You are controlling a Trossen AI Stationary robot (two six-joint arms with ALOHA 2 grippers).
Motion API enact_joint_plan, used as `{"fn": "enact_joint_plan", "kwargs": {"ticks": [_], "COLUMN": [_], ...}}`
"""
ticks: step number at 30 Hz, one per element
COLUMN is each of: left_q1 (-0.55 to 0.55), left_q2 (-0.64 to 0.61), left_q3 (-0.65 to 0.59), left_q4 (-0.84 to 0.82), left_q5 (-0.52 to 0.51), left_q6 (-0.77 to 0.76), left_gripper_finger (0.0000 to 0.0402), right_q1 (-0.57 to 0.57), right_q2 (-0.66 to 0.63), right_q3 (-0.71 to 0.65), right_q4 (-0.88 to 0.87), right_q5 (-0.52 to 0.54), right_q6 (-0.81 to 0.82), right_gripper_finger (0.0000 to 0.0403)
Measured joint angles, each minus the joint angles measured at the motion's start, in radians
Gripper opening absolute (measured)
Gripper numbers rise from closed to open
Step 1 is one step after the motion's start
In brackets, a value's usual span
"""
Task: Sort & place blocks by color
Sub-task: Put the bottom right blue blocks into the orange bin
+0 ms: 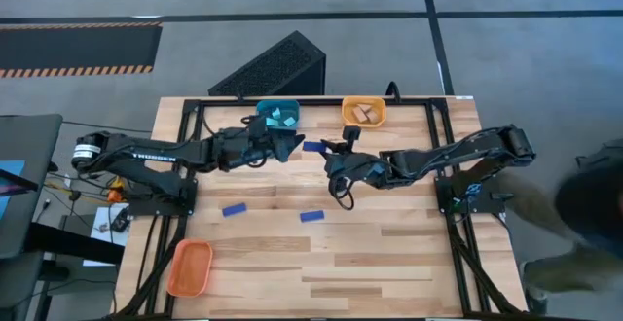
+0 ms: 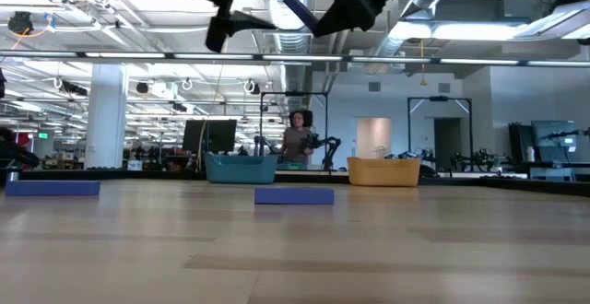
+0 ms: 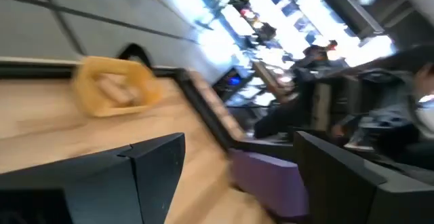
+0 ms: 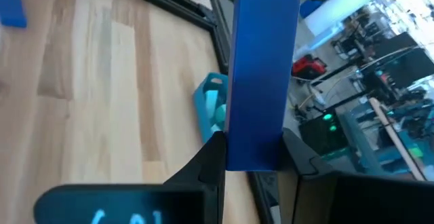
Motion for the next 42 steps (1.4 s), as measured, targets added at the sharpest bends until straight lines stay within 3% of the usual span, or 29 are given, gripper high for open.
{"fn": "enact_joint_plan", "kwargs": {"ticks": [5,10,14,18,23,28,37,42], "left_q1": [0.021,0.019,0.021,0.036,0.053,0.079,0.090,0.125], "left_q2": [0.026,0.037,0.037,0.037,0.037,0.037,0.037,0.037], "left_q3": [0.020,0.069,0.102,0.118,0.118,0.118,0.117,0.115], "left_q4": [0.007,-0.011,-0.136,-0.121,-0.100,-0.094,-0.089,-0.055], "left_q5": [0.093,0.100,0.027,0.065,0.110,0.238,0.247,0.293], "left_q6": [-0.014,0.098,0.130,0.193,0.212,0.204,0.249,0.288], "left_gripper_finger": [0.0255,0.0254,0.0254,0.0250,0.0205,0.0141,0.0106,0.0058], "right_q1": [-0.035,-0.058,-0.052,-0.041,-0.033,-0.033,-0.030,-0.007], "right_q2": [-0.001,-0.001,-0.001,-0.001,-0.001,-0.001,-0.001,-0.003], "right_q3": [0.000,0.000,0.000,0.000,0.000,0.000,0.000,0.000], "right_q4": [0.038,0.084,0.091,0.090,0.094,0.118,0.122,0.123], "right_q5": [0.000,-0.014,-0.013,-0.007,0.000,0.001,0.039,0.078], "right_q6": [-0.031,-0.034,-0.042,-0.060,-0.052,-0.052,-0.050,-0.048], "right_gripper_finger": [0.0077,0.0077,0.0077,0.0077,0.0077,0.0077,0.0077,0.0077]}}
